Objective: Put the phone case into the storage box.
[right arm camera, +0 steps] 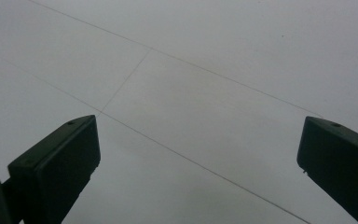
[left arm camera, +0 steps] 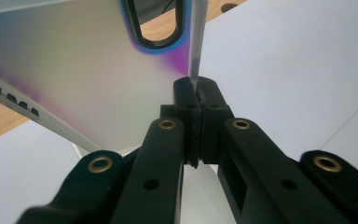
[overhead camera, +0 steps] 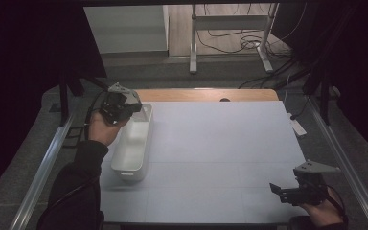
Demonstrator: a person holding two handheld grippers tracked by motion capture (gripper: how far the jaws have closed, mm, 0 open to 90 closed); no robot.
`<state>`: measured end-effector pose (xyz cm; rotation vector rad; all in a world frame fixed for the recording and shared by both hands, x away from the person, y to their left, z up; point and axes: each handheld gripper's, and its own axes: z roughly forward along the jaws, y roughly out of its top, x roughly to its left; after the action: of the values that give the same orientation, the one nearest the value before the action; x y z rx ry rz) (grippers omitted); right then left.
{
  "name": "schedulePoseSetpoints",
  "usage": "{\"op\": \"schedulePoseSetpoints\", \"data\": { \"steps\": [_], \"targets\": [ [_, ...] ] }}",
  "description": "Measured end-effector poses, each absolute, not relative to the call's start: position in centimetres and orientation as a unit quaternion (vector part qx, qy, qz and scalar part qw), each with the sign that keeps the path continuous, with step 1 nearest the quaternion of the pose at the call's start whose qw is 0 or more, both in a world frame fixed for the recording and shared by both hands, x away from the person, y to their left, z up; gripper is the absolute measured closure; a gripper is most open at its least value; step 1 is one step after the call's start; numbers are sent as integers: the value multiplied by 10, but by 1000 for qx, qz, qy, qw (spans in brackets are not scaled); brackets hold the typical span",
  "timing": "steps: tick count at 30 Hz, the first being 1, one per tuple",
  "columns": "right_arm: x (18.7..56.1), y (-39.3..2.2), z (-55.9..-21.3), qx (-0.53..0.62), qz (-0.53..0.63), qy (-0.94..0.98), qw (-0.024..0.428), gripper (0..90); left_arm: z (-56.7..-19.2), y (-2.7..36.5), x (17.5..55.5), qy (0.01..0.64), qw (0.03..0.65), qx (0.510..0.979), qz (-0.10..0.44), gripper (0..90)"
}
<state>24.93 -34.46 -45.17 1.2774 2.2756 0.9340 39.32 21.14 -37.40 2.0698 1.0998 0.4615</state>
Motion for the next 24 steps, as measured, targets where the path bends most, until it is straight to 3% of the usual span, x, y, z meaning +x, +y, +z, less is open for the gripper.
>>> {"op": "schedulePoseSetpoints", "data": {
  "steps": [24],
  "targets": [
    [250, -344, -453, 451, 328, 810, 181, 0, -384, 211, 417, 460, 353, 795, 178, 880]
  ]
}}
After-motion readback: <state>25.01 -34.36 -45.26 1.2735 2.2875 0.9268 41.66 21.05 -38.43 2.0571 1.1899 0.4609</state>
